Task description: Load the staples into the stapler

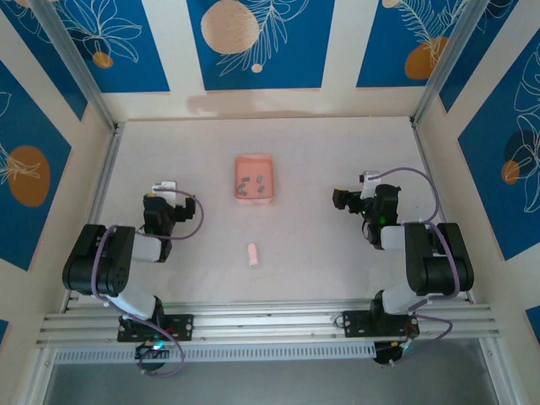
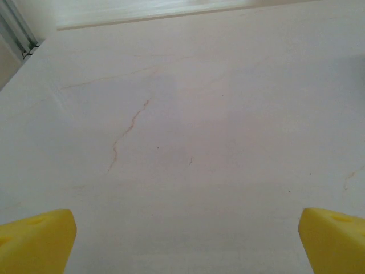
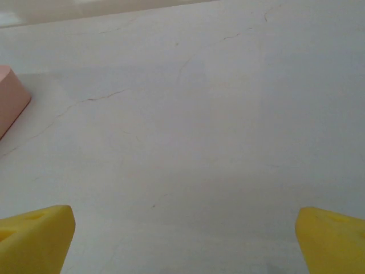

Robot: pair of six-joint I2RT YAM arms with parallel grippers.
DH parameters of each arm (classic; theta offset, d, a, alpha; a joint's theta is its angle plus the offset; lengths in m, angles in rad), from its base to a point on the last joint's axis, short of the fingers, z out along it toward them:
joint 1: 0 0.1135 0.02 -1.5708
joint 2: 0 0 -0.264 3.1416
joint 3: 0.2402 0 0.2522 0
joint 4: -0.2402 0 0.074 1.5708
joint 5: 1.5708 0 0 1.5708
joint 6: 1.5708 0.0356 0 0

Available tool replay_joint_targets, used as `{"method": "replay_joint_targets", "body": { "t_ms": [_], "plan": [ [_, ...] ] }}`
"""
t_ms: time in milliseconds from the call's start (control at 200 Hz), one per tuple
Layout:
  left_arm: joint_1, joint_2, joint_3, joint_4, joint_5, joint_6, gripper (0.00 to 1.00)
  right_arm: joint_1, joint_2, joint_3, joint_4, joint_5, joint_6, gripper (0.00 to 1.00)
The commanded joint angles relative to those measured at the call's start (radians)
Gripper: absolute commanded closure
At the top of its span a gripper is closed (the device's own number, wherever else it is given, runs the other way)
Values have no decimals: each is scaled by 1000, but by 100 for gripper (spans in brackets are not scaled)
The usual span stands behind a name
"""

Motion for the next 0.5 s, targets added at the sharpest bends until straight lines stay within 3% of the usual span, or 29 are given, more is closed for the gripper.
{"method": "replay_joint_targets", "body": {
  "t_ms": [0,495],
  "plan": [
    [9,-11,32,-17,81,23,0,-1,-6,0,40,-6,-14,1],
    [7,-12,32,-19,102,33,0,-2,-6,-2,43,-5,-14,1]
  ]
}}
